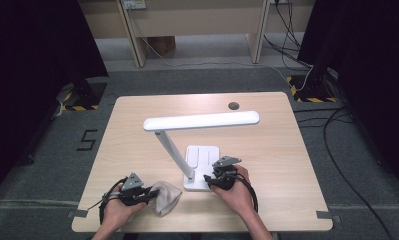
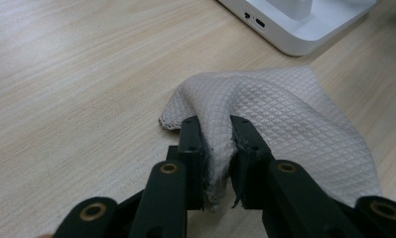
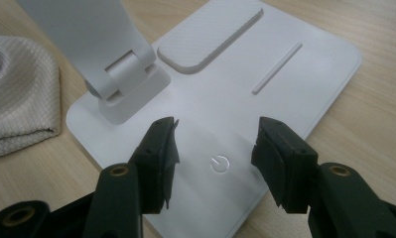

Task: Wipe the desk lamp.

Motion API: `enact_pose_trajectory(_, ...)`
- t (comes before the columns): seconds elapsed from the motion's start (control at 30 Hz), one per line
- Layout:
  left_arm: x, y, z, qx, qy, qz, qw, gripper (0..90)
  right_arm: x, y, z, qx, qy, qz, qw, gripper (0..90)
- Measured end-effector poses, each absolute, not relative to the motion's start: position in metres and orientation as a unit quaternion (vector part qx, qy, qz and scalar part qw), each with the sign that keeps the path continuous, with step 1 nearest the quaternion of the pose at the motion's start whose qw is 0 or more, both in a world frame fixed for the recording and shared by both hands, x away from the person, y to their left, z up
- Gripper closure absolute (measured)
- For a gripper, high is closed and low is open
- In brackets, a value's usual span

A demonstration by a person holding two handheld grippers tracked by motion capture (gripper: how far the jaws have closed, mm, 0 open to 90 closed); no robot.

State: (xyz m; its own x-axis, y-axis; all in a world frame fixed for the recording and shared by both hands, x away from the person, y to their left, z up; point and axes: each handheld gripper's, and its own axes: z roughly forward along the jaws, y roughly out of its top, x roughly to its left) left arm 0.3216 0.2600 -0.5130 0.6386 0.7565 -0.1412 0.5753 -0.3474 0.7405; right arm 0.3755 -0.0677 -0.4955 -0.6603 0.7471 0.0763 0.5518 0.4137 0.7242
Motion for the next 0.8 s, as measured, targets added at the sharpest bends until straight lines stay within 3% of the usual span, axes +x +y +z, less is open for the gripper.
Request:
enact_pose_trajectory(0.33,0.319,0.264,-0.481,0.781,0.410,0.149,0.447,78.9,0.375,-0.063,-0.498,0.380,0.839,0.360,0.146,55.9)
enact_pose_trajectory(0.8,0.321,0.270,-0.438,0.750,0.404,0.186,0.490,78.7,0.374,-0.065,-0.503,0.388,0.824,0.379,0.166,77.7)
